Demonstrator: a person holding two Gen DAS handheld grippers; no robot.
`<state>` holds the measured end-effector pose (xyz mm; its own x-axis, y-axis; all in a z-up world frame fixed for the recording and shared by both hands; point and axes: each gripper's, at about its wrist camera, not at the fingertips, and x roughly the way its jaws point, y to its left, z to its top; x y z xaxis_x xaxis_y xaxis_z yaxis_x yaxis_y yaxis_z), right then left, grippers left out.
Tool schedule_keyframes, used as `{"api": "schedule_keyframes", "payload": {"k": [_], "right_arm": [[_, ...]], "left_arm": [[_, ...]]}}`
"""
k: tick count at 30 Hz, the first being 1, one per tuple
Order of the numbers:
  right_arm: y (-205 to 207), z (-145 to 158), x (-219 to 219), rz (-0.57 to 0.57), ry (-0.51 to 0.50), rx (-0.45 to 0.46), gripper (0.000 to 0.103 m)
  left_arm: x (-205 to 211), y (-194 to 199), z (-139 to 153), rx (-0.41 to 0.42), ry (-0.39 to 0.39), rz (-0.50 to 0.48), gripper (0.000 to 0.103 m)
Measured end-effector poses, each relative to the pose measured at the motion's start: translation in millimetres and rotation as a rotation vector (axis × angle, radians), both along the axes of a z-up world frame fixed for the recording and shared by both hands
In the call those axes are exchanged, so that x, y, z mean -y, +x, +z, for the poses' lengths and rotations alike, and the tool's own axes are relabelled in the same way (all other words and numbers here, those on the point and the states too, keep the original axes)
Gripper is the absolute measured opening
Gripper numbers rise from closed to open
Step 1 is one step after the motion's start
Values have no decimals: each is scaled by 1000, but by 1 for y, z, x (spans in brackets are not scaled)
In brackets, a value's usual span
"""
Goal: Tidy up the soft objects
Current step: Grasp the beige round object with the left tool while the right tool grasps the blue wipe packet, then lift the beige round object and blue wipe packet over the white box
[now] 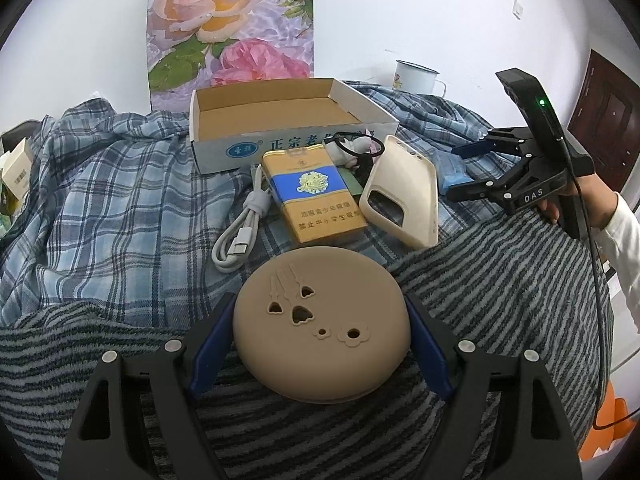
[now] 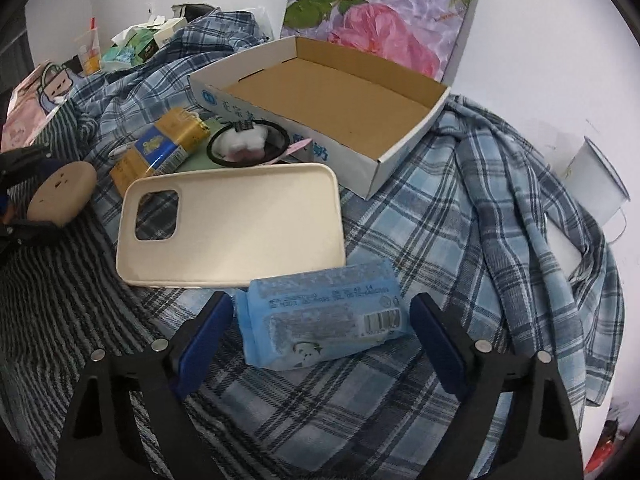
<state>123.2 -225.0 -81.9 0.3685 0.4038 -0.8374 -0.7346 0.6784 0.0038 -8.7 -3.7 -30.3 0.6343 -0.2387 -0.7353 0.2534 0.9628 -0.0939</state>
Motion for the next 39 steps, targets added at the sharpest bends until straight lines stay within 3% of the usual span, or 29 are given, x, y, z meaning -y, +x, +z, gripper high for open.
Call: {"api": "schedule_keyframes", "payload": {"k": [10,19,25,31,39], "right_arm": [[-1,4,4,-38,8,22,76],[-19,51,11,-79,93,173,72],[-33,89,6,-88,172,260,72],[-44,123,0,-80,205,335,72],[-48,179,-4,-97,272,449,72]], "left_arm": [[1,1,1,5,20,27,82],[0,-2,23,62,11,61,82],[-1,2,59,137,6,68,82],[-5,11,110,266,51,92,82],[-10,26,161,378,80,132,82]]}}
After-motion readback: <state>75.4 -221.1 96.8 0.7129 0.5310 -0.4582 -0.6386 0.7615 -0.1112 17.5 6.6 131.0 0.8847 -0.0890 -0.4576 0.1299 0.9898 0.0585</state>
